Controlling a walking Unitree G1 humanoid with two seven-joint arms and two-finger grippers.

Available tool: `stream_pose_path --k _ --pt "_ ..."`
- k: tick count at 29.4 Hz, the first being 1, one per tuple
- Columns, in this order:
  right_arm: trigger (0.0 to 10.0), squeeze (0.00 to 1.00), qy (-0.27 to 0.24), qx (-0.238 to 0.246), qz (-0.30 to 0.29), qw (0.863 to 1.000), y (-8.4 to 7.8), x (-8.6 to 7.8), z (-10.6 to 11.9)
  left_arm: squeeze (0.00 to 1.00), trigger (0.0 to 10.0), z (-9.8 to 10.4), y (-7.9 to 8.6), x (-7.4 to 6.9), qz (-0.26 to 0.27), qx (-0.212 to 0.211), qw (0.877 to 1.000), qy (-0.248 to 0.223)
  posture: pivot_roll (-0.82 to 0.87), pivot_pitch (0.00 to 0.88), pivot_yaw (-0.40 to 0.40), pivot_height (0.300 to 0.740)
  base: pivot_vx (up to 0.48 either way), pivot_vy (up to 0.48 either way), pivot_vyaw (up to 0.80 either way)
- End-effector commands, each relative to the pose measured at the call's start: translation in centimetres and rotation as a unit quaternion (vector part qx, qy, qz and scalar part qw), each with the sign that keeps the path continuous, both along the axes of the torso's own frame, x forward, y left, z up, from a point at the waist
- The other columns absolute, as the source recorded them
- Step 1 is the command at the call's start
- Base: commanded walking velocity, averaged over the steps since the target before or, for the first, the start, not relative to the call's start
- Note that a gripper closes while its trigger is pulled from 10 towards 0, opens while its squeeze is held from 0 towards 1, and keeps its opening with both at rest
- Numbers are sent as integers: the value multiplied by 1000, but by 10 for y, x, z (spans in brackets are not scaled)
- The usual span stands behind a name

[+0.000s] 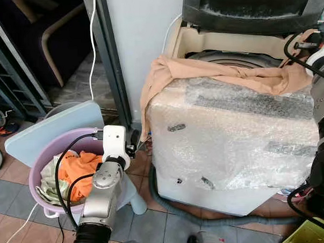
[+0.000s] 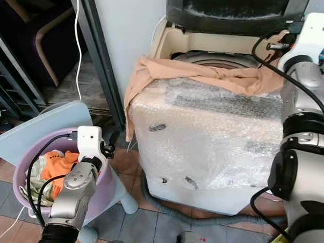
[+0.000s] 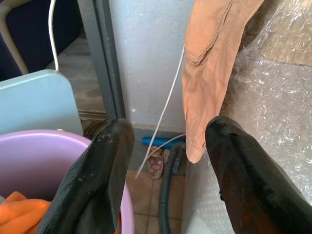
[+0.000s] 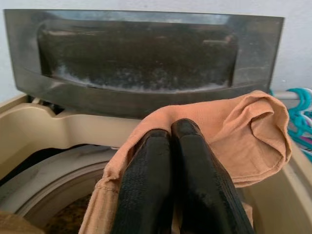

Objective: Clothes washing

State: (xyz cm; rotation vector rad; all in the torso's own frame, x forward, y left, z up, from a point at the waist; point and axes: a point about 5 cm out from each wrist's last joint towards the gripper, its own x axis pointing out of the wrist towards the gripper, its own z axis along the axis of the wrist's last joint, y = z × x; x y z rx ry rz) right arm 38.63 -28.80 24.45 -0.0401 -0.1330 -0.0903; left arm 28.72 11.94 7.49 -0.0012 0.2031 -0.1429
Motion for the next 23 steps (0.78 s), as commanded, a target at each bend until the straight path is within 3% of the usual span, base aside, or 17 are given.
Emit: stream_pose_path --k 1,2,4,5,6,7,8,10,11,12,13,14,17,23 --pt "10000 1000 -22 5 52 998 8 1 10 0 10000 1 0 0 0 4 1000 3 -75 42 21 740 0 0 0" --pt "10000 1000 -40 22 114 992 21 0 14 0 10000 0 0 0 0 5 1000 5 -75 43 20 740 0 0 0" --pt "10000 1000 -44 21 138 989 25 -1 15 0 10000 0 0 0 0 5 1000 5 -75 43 20 740 0 0 0" --pt "10000 1000 -57 -3 138 989 26 -2 19 0 10000 -1 0 -1 2 8 1000 7 -76 45 18 740 0 0 0" --pt "10000 1000 -77 -32 118 990 24 -3 24 0 10000 -1 0 -1 3 8 1000 8 -76 45 18 740 0 0 0" --pt "10000 1000 -77 -32 118 990 24 -3 24 0 10000 -1 0 -1 3 8 1000 8 -76 45 18 740 0 0 0" --pt "10000 1000 -131 -37 70 988 15 -7 42 0 10000 -1 0 -1 5 7 1000 9 -77 47 18 740 0 0 0" --pt "10000 1000 -159 -28 49 986 10 -10 51 0 10000 -1 0 -1 4 7 1000 8 -75 47 18 740 0 0 0" --pt "10000 1000 -166 -33 48 984 8 -12 55 0 10000 -1 0 -1 4 7 1000 8 -76 49 19 740 0 0 0" --pt "10000 1000 -175 -86 22 981 5 -15 60 0 10000 -1 0 -1 3 7 1000 8 -79 50 20 740 0 0 0" --pt "10000 1000 -175 -86 22 981 5 -15 60 0 10000 -1 0 -1 3 7 1000 8 -79 50 20 740 0 0 0" --pt "10000 1000 -164 -131 12 978 4 -16 60 0 10000 -1 1 -1 3 7 1000 9 -82 50 21 740 0 0 0" --pt "10000 1000 -159 -141 1 977 0 -19 59 0 10000 -1 0 -1 1 8 1000 10 -81 51 21 740 0 0 0" --pt "10000 1000 -157 -117 128 972 19 -22 56 0 10000 -1 1 -2 1 9 1000 11 -80 56 25 740 0 0 0"
